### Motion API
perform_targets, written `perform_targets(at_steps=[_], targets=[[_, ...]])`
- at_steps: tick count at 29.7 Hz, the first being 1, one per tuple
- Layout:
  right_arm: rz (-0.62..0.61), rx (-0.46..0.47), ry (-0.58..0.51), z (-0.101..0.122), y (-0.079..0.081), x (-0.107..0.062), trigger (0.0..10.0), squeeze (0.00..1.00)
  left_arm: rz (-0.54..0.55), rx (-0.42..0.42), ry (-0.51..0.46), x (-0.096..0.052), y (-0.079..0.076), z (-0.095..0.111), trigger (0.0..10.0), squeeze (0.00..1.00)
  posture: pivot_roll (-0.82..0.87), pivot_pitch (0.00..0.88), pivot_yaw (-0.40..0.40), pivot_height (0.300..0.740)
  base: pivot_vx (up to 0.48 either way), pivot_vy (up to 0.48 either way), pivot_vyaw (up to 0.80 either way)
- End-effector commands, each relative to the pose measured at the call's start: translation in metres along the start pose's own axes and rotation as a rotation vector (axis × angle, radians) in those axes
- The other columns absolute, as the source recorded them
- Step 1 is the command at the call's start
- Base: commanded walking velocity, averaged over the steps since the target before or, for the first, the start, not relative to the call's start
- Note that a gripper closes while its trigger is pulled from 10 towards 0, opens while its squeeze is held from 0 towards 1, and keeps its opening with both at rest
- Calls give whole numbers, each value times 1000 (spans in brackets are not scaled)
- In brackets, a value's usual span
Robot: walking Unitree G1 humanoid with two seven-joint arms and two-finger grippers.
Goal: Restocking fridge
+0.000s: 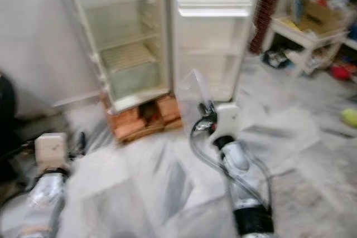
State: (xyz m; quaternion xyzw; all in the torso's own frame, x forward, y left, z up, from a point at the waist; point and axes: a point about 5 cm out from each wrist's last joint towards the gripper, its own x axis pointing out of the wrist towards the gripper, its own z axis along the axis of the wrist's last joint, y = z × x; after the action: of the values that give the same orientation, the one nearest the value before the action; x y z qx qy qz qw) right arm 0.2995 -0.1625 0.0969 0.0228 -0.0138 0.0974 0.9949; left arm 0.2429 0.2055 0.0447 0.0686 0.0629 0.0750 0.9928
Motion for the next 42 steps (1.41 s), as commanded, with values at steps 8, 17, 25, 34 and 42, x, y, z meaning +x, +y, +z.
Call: perform_targets(at_steps=[8, 17, 25, 34, 42], targets=[[84, -14, -36, 8, 19, 9, 10000, 0, 14, 22, -19, 9, 7, 9, 10000, 0, 85, 0, -23, 740, 451, 0, 451], [100, -17, 1, 3, 21, 8, 10000, 0, 48, -4, -9, 10, 9, 9, 10000, 0, 86, 0, -37, 740, 421, 91, 671], [110, -21, 11, 1, 22, 7, 10000, 0, 41, -3, -6, 7, 4, 7, 10000, 0, 85, 0, -45, 740, 372, 301, 0], [113, -30, 20, 0, 21, 9, 10000, 0, 46, -13, 5, 8, 5, 5, 10000, 0, 84, 0, -50, 740, 355, 323, 0], [98, -37, 19, 1, 18, 11, 10000, 0, 29, -8, 3, 9, 3, 5, 10000, 0, 83, 0, -49, 740, 342, 337, 0]])
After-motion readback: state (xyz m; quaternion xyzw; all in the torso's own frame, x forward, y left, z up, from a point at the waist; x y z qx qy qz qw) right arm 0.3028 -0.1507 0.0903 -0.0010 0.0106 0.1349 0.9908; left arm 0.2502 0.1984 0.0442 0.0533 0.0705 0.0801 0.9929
